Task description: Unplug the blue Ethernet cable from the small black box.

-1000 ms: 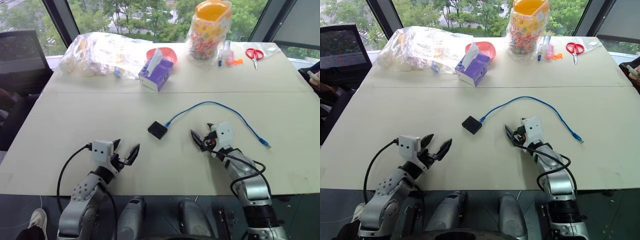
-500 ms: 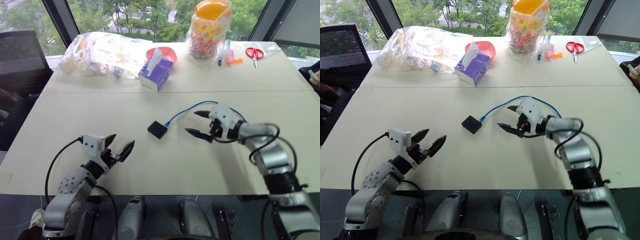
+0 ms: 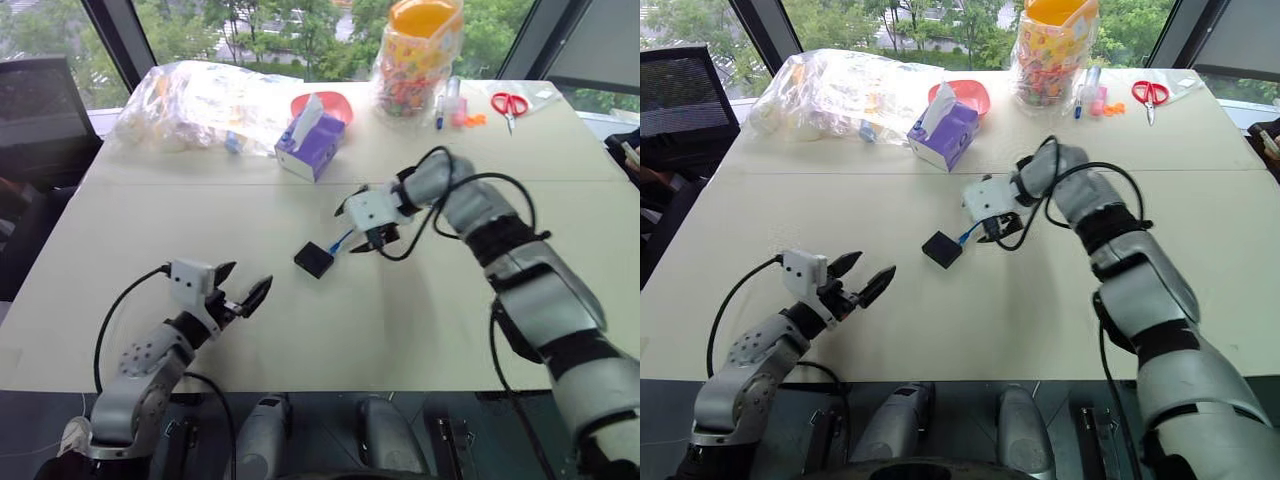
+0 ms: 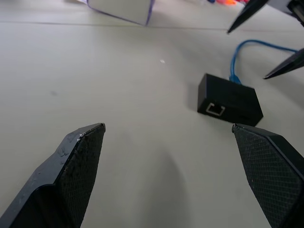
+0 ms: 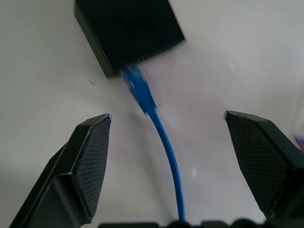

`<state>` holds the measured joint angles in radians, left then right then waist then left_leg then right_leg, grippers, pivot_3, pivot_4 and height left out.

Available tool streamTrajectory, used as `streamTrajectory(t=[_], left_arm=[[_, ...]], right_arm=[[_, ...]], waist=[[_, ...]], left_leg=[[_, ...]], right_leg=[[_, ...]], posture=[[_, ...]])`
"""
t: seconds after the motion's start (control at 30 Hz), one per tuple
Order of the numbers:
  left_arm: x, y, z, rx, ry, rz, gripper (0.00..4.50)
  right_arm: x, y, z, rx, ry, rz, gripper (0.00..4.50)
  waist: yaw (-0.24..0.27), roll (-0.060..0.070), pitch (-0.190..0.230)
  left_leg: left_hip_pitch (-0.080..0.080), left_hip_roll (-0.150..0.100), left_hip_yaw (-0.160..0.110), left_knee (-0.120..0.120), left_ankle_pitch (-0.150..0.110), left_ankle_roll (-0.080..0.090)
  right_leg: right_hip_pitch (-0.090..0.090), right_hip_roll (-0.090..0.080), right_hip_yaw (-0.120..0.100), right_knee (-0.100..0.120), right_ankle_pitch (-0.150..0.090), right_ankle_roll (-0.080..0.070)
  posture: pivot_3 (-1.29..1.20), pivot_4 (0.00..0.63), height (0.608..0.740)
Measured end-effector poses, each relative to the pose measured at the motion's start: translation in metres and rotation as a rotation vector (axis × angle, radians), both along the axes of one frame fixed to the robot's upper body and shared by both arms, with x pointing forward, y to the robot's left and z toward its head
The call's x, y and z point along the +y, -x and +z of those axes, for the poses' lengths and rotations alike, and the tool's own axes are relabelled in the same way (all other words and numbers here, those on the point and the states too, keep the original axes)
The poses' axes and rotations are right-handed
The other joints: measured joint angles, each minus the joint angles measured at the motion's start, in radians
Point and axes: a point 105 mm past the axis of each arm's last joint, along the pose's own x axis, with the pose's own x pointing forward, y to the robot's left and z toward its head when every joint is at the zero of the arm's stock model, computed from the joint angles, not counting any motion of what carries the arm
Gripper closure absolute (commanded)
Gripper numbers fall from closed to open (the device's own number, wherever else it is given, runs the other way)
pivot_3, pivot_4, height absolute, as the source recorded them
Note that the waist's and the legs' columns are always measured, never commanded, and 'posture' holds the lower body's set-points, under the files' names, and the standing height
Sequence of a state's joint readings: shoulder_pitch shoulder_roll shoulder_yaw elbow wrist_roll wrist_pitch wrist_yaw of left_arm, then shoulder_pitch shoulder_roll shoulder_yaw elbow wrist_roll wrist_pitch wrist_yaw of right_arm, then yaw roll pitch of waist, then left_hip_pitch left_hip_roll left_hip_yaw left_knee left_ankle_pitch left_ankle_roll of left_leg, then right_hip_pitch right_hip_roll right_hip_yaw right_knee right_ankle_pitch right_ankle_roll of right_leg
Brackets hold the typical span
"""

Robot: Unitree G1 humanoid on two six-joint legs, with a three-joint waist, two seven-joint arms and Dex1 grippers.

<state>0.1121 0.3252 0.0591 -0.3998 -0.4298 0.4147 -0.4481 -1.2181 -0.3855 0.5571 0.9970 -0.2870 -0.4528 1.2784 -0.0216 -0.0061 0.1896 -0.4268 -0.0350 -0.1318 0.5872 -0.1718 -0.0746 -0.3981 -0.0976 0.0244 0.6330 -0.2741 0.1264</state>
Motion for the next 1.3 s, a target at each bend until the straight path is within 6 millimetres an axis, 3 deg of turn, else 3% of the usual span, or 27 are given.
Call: streamTrajectory(t=[0.1, 0.3, 0.67, 0.77, 0.97, 1.13, 1.3], left_arm=[[-0.005, 0.004, -0.001, -0.005, -0.001, 0.004, 0.02], [-0.001, 0.006, 0.004, -0.024, -0.021, 0.060, 0.02], [0.000, 0.007, 0.015, -0.052, -0.021, 0.103, 0.02], [0.000, 0.007, 0.017, -0.056, -0.021, 0.105, 0.00], [0.000, 0.006, 0.019, -0.057, -0.026, 0.113, 0.00], [0.014, 0.002, 0.029, -0.071, -0.030, 0.135, 0.00], [0.040, -0.003, 0.044, -0.080, 0.034, 0.201, 0.00]], right_arm=[[0.015, 0.002, -0.001, 0.008, 0.046, 0.050, 0.51], [0.022, -0.002, -0.006, -0.021, 0.137, 0.065, 0.51], [0.018, -0.019, -0.001, -0.202, 0.272, 0.066, 0.51], [0.016, -0.018, -0.003, -0.191, 0.295, 0.069, 1.40], [0.011, -0.012, -0.010, -0.129, 0.347, 0.084, 4.34], [0.014, -0.010, -0.011, -0.102, 0.336, 0.084, 4.43], [0.018, -0.011, 0.000, -0.078, 0.184, 0.040, 4.43]], waist=[[0.002, 0.000, 0.000], [-0.001, 0.000, 0.000], [0.000, 0.000, 0.000], [0.000, 0.000, 0.000], [-0.010, 0.000, 0.000], [-0.024, 0.000, 0.000], [-0.025, 0.000, 0.000]], left_leg=[[0.000, 0.000, -0.001, -0.001, 0.001, -0.001], [0.002, 0.000, -0.001, -0.003, 0.002, -0.002], [0.008, 0.000, -0.002, -0.005, 0.005, -0.006], [0.009, 0.000, -0.002, -0.005, 0.005, -0.006], [0.009, 0.000, -0.002, -0.005, 0.006, -0.006], [0.010, 0.000, -0.003, -0.006, 0.006, -0.006], [0.009, 0.000, -0.003, -0.008, 0.006, -0.006]], right_leg=[[-0.001, 0.000, 0.000, 0.001, 0.000, 0.000], [-0.002, 0.001, 0.000, 0.003, 0.000, 0.000], [-0.001, 0.001, 0.001, 0.014, -0.002, -0.004], [-0.001, 0.001, 0.001, 0.015, -0.002, -0.004], [-0.001, 0.001, 0.001, 0.015, -0.002, -0.003], [-0.002, 0.001, 0.001, 0.017, -0.002, -0.003], [-0.003, 0.001, 0.001, 0.017, -0.001, -0.001]], posture=[[0.00, 0.150, 0.726], [0.00, 0.150, 0.726], [0.00, 0.150, 0.726], [0.00, 0.150, 0.726], [0.00, 0.150, 0.726], [0.00, 0.150, 0.726], [0.00, 0.150, 0.726]])
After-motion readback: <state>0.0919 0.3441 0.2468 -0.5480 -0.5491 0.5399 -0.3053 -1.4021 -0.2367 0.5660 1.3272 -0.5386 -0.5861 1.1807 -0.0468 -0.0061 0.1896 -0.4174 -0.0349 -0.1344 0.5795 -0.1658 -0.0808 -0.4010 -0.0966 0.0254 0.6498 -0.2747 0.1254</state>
